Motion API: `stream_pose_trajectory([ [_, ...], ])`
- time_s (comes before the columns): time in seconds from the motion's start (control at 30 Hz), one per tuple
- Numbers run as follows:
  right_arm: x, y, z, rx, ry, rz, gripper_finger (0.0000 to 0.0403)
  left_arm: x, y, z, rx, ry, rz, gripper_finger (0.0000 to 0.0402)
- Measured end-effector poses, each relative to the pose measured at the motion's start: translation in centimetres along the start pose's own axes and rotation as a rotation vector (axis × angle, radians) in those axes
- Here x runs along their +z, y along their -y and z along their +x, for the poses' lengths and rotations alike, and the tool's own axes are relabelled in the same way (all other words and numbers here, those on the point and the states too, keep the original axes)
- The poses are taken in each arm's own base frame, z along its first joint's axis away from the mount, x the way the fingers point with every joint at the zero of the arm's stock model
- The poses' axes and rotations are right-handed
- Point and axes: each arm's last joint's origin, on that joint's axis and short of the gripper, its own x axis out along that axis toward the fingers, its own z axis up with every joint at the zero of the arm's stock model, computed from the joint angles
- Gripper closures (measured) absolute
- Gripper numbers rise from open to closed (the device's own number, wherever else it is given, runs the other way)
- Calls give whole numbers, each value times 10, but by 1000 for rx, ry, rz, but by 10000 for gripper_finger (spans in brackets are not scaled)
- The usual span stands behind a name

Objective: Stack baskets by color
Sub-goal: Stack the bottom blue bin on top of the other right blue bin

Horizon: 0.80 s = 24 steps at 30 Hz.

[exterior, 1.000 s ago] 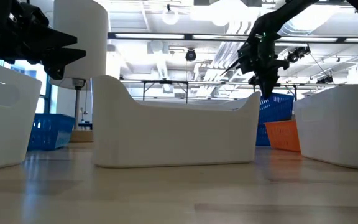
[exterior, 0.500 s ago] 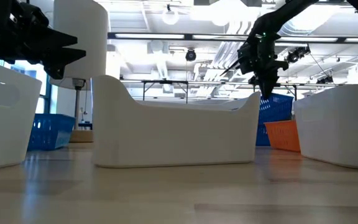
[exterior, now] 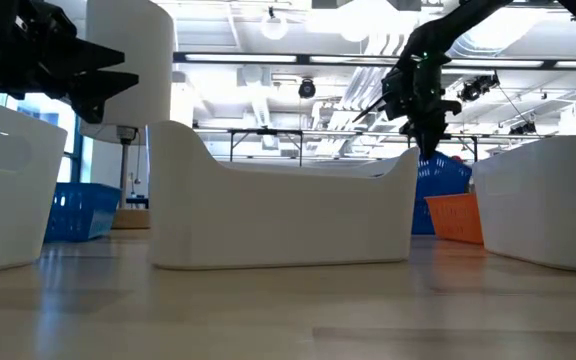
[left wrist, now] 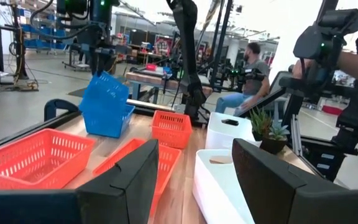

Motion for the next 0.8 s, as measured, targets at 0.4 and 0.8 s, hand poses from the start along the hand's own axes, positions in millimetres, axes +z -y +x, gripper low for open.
stream_pose_trajectory([
  [0.4, 0, 0, 0, 6, 0, -1, 324, 1, 0, 0, -2, 8, 0, 206],
  [0.8, 4, 7, 14, -19, -59, 52, 355, 1, 0, 0, -1, 8, 0, 206],
])
